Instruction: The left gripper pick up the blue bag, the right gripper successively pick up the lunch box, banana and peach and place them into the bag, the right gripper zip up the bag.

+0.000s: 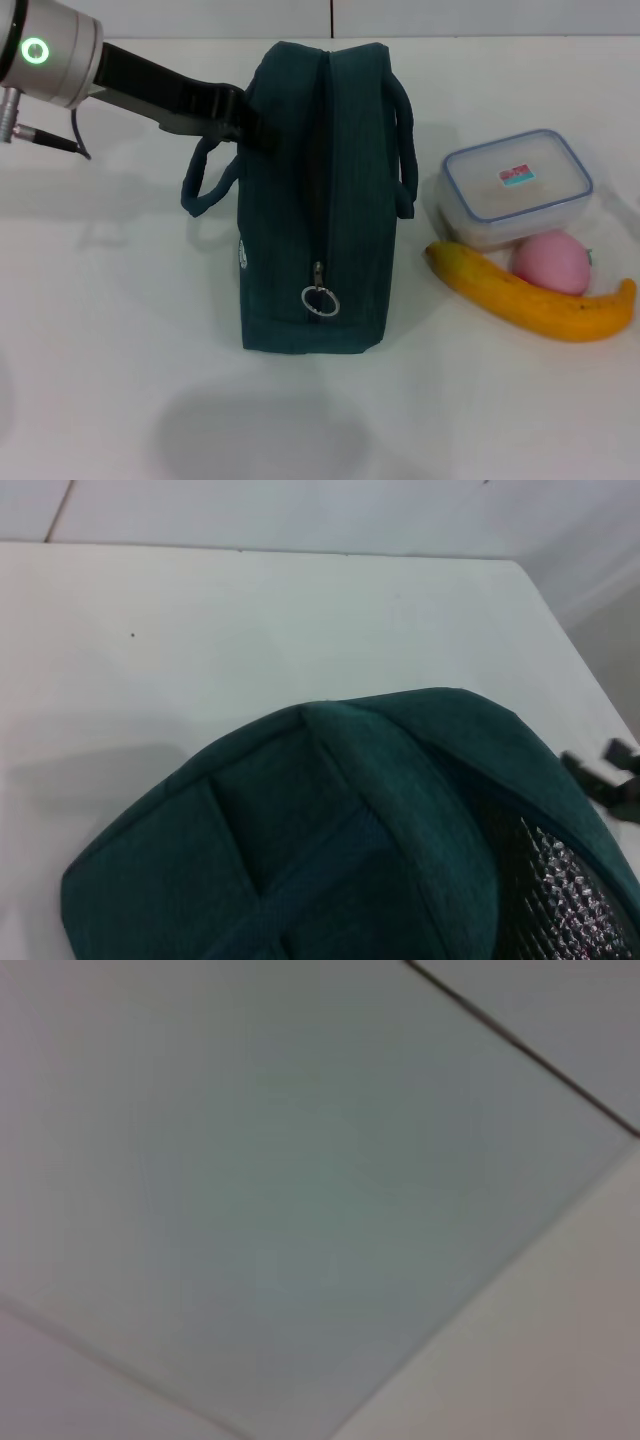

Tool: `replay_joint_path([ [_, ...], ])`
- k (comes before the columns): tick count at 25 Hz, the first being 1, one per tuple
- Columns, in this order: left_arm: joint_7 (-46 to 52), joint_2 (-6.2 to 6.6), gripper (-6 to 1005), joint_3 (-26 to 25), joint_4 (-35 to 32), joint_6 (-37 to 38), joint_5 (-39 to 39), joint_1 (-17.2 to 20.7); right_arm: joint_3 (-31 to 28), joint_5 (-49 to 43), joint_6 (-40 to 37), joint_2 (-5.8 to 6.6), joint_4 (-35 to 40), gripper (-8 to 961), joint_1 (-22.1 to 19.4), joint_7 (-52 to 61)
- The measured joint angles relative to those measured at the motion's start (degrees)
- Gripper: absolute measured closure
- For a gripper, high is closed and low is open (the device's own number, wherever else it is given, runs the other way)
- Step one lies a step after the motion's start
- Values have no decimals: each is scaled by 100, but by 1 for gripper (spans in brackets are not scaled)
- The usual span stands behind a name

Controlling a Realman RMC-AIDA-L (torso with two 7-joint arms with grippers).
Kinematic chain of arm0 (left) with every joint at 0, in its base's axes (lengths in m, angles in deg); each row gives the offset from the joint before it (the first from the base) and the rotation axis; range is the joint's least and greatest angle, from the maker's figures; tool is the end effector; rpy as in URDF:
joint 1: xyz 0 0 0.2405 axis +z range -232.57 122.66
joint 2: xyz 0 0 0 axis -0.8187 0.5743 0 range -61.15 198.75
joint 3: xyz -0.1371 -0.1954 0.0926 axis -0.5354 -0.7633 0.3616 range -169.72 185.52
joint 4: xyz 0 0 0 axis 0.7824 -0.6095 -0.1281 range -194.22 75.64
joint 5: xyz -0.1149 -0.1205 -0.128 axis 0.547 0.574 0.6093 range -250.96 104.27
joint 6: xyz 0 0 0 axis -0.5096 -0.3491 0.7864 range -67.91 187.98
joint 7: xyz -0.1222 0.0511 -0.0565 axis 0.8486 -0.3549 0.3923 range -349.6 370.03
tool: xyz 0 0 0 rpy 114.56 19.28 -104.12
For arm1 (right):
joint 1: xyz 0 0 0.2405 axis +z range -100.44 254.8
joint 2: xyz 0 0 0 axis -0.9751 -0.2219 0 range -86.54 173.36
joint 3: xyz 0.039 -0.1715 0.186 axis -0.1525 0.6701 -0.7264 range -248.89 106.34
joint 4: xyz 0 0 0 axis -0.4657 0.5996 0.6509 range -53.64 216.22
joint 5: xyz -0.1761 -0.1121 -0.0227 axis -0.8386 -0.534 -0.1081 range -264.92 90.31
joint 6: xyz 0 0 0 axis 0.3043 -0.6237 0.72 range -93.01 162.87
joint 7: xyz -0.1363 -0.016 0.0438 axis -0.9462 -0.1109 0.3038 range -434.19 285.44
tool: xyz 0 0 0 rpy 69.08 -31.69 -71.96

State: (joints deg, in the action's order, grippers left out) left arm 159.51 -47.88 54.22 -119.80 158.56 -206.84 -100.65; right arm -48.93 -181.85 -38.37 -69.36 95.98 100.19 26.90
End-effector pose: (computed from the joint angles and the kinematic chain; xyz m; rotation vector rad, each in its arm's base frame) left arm -0.1616 0.3878 0.0503 -2.5922 -1.5329 -0.2039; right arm 0.3673 0.3161 0.0434 -1.6386 1.6040 1.2078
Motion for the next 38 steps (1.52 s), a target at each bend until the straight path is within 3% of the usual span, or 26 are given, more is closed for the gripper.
replay_joint_path([
  [3,-61,-4,944,-1,3,0,-2,-2,-4,61,233,-221,-133,140,46,-48],
  [5,-106,-17,944,-1,4,0,-2,-13,-4,136,291,-287,-345,140,128,-115],
  [14,-339,-86,944,9,5,-5,-2,26,-9,394,443,-309,-766,139,345,-189],
  [28,-434,-90,944,8,5,-10,-1,123,-2,937,981,-327,-1239,140,698,-185],
  [38,-580,-101,944,8,5,-9,-1,132,37,923,839,-344,-1424,142,847,-200],
])
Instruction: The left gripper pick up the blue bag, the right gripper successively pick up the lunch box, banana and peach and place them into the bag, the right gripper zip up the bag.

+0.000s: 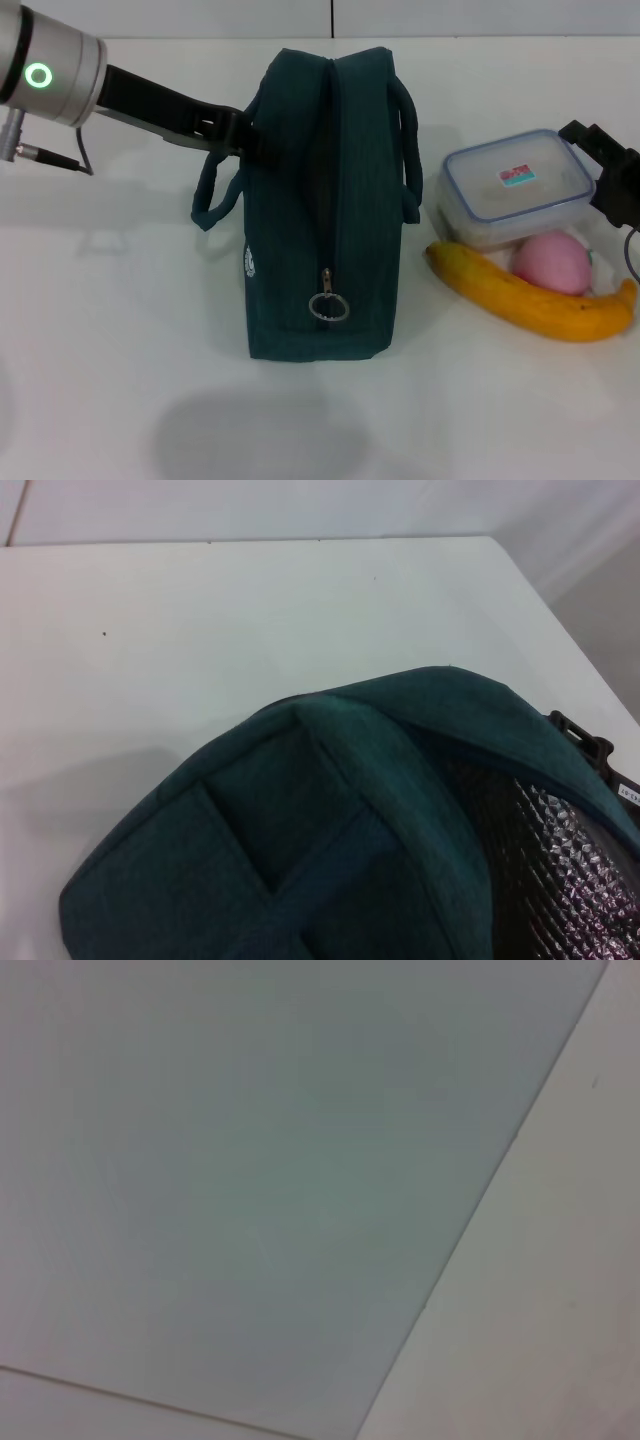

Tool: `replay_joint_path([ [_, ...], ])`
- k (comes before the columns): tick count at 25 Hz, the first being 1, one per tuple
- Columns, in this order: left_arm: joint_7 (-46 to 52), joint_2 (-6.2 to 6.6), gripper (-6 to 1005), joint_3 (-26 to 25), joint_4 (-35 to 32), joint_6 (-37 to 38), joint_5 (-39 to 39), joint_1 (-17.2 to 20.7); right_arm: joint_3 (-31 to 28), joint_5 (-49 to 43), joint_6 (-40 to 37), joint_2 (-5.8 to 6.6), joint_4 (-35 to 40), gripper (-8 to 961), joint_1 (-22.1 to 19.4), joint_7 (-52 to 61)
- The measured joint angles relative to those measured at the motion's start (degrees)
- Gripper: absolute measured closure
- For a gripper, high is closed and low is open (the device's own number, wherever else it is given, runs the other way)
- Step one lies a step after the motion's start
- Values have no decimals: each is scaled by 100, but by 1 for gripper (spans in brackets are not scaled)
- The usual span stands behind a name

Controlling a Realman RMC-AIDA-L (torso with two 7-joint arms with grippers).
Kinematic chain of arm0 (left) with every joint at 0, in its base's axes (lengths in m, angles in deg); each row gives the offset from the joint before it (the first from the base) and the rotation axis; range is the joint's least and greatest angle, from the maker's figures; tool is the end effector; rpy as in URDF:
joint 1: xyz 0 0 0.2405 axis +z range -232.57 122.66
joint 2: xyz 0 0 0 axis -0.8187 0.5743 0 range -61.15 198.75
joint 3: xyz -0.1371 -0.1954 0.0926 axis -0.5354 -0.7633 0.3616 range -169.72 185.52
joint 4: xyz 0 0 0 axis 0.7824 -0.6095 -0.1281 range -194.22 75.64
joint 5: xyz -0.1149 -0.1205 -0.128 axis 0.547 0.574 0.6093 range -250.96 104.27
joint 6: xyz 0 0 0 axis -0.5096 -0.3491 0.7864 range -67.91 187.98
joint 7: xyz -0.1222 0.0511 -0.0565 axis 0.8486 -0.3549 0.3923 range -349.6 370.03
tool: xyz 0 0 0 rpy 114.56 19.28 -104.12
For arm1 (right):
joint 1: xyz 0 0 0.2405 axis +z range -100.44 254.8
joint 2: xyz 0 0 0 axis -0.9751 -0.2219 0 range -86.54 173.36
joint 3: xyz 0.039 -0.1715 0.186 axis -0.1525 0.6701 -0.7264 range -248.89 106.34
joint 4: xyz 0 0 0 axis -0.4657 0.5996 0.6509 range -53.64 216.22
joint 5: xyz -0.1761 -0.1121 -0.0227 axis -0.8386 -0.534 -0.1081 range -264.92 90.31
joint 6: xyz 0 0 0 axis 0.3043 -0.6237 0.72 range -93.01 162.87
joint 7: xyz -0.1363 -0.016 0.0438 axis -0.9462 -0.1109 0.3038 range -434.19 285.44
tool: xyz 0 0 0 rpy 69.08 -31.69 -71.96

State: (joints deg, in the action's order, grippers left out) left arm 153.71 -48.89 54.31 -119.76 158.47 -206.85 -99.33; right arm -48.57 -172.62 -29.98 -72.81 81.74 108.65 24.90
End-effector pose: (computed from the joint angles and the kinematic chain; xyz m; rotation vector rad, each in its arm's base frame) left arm -0.1681 0.3817 0.0431 -2.6567 -1.4360 -0.1990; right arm 0.3236 0.3444 -0.0268 -1.4727 1.8292 1.3451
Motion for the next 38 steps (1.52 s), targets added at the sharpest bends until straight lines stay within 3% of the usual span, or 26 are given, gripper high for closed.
replay_joint_path([
  [2,-11,1,944,0,0,0,0,13,8,-6,-31,3,-4,143,-1,2],
  [17,-141,1,944,0,0,0,0,70,4,-3,-516,42,34,585,-164,30],
  [22,-206,1,944,0,0,0,0,63,5,-13,-527,41,40,803,-160,19],
  [28,-243,0,945,0,0,0,0,66,-38,5,-537,38,33,866,-132,41],
  [38,-241,-48,945,-2,0,-59,0,60,-158,489,-869,2,-45,865,-155,1608],
])
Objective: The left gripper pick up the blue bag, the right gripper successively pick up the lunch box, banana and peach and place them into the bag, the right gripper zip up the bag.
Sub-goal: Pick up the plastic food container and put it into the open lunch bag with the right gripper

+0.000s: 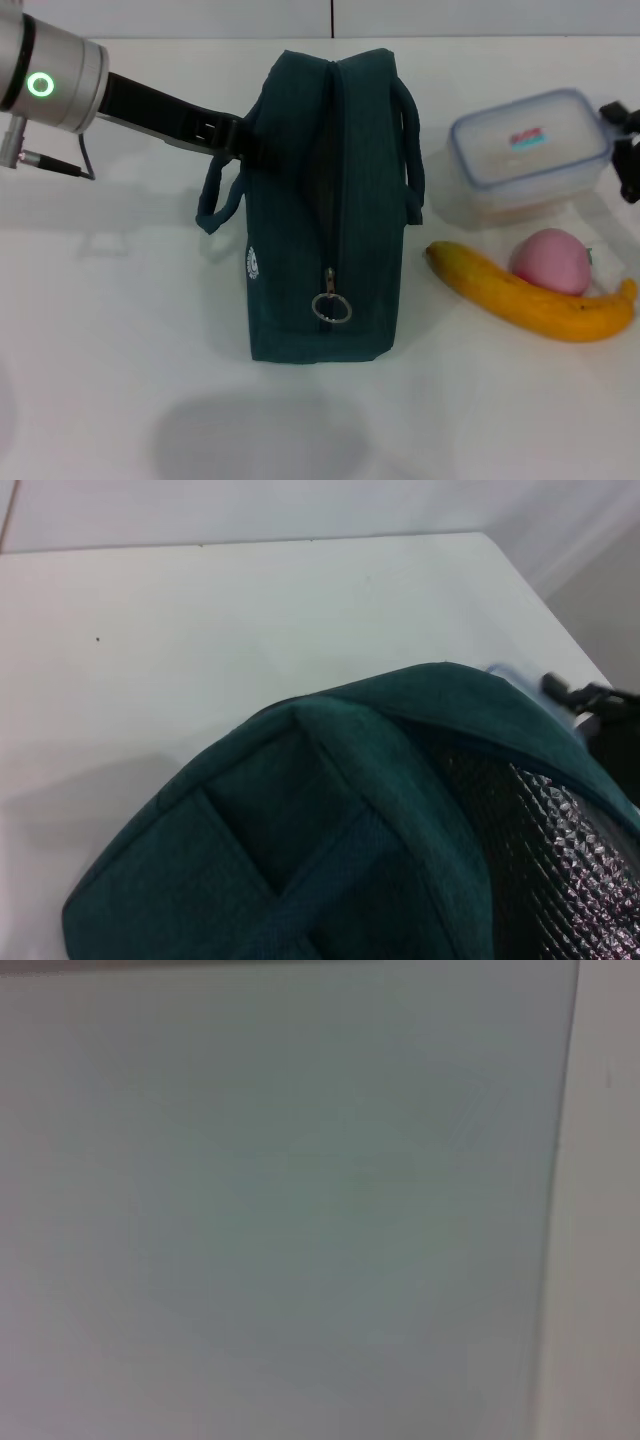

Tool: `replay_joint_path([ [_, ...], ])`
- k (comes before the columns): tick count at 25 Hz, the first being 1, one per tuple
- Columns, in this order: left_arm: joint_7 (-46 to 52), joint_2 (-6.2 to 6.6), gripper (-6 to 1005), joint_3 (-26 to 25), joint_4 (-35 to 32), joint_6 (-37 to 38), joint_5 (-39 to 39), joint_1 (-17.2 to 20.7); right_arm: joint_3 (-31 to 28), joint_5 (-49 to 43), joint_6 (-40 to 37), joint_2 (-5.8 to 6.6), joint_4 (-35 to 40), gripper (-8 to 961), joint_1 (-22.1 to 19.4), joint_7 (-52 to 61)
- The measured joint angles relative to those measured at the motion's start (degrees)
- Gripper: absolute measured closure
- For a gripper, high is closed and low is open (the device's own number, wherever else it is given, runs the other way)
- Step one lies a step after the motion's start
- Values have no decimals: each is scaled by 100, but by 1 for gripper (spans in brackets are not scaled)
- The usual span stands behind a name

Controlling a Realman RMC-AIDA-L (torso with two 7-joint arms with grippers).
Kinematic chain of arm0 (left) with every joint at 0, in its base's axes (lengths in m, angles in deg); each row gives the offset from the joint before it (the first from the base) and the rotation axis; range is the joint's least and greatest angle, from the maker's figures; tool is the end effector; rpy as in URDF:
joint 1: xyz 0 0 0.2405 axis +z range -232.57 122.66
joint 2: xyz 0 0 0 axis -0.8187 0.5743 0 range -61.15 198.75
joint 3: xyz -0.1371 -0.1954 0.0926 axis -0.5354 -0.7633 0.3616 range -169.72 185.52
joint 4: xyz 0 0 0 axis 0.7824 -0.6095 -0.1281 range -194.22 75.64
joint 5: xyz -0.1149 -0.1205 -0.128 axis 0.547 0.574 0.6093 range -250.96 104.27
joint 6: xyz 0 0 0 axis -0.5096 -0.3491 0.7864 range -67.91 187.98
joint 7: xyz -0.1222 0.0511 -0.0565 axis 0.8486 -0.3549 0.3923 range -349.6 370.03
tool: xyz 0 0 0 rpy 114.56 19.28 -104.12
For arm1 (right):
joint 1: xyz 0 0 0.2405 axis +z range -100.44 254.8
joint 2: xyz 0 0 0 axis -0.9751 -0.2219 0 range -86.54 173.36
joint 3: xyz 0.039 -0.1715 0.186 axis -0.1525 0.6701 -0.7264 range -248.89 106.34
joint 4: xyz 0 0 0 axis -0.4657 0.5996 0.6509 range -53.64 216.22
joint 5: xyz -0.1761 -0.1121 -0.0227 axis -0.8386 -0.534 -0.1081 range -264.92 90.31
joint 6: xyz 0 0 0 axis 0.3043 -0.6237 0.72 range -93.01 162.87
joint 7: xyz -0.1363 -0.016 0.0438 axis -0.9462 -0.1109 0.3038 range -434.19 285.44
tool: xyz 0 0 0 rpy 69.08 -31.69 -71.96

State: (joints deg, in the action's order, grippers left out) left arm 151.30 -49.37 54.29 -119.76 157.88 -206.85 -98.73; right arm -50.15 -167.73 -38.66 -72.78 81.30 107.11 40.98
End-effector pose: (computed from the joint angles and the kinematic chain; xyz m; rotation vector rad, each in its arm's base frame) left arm -0.1710 0.3803 0.0402 -2.6734 -1.3930 -0.2047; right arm 0.3159 0.3381 -0.0079 -1.2071 2.0314 1.7079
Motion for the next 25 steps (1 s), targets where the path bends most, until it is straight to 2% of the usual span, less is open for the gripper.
replay_joint_path([
  [8,3,-4,945,2,0,-44,0,-27,-47,877,-1147,-4,-274,864,17,524],
  [12,4,-4,945,2,0,-86,0,-59,-49,1160,-1793,-2,-285,863,170,579],
  [19,28,-18,945,2,0,-90,0,-165,-50,1226,-2047,0,-195,863,782,521],
  [25,87,-100,945,6,0,-91,1,-311,35,1121,-1958,1,-125,862,1404,220],
])
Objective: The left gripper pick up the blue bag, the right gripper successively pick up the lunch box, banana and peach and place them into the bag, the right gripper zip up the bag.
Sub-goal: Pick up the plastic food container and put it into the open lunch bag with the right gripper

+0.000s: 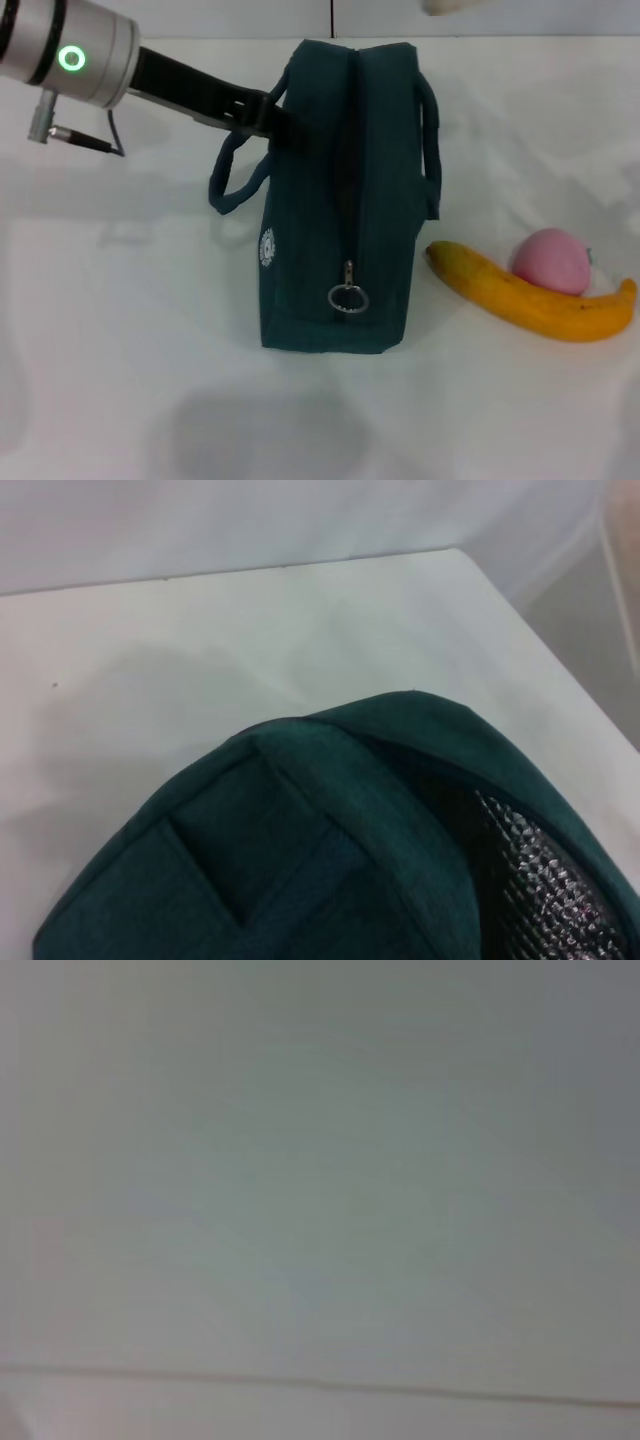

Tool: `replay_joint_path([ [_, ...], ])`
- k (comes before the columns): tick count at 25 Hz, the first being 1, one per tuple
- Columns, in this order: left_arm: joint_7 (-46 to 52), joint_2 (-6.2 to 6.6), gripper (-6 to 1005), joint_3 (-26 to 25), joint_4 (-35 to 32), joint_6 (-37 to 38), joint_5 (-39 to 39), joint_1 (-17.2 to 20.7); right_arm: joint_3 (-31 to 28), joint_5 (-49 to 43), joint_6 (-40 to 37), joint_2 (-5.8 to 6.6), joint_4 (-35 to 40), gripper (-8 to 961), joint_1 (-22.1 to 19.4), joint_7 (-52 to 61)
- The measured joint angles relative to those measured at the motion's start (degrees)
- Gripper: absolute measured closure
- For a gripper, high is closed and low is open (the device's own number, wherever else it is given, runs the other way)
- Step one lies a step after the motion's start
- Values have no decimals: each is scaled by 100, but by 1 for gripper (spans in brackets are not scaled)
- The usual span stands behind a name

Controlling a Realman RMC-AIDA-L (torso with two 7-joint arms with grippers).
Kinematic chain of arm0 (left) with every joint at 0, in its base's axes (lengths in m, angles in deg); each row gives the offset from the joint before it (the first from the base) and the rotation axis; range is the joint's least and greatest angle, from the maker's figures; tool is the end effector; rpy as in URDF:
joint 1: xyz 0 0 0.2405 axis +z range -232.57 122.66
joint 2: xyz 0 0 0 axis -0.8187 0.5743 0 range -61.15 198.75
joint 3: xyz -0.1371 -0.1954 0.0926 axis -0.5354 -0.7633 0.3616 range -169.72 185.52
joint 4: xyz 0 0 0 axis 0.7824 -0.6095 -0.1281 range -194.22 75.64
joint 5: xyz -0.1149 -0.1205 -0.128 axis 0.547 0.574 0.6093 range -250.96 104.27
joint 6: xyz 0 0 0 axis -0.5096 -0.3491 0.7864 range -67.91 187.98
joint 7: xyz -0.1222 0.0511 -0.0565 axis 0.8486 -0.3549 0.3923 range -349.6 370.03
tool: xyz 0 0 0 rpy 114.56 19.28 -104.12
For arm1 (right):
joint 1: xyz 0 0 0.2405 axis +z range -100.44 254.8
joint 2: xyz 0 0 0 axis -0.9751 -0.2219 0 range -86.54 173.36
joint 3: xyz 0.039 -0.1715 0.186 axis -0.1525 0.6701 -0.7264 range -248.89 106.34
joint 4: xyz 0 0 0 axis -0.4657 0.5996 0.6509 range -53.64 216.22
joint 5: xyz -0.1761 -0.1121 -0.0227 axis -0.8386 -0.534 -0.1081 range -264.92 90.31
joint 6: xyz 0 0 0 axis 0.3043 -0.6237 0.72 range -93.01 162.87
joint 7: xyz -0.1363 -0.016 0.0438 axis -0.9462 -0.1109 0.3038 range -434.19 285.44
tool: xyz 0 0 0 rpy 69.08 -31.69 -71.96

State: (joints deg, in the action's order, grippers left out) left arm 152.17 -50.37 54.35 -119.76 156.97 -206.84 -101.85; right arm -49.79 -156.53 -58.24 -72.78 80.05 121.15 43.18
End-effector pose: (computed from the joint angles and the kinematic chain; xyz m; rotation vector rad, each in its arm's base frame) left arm -0.1476 0.3886 0.0337 -2.7044 -1.3450 -0.2283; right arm 0.1959 0.3865 0.0326 1.3838 -1.5976 -2.1257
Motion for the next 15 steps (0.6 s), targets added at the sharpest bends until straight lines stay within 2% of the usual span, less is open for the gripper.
replay_joint_path([
  [4,91,-18,945,13,6,0,1,-87,57,-418,214,0,-44,862,266,-194],
  [7,127,-19,945,14,8,0,2,-110,84,-695,365,0,-71,861,294,-352],
  [10,140,-15,945,14,9,0,6,-111,84,-880,465,0,-80,861,200,-554],
  [15,151,-4,945,13,9,-1,9,-80,166,-1126,539,7,-1,860,-185,-907],
])
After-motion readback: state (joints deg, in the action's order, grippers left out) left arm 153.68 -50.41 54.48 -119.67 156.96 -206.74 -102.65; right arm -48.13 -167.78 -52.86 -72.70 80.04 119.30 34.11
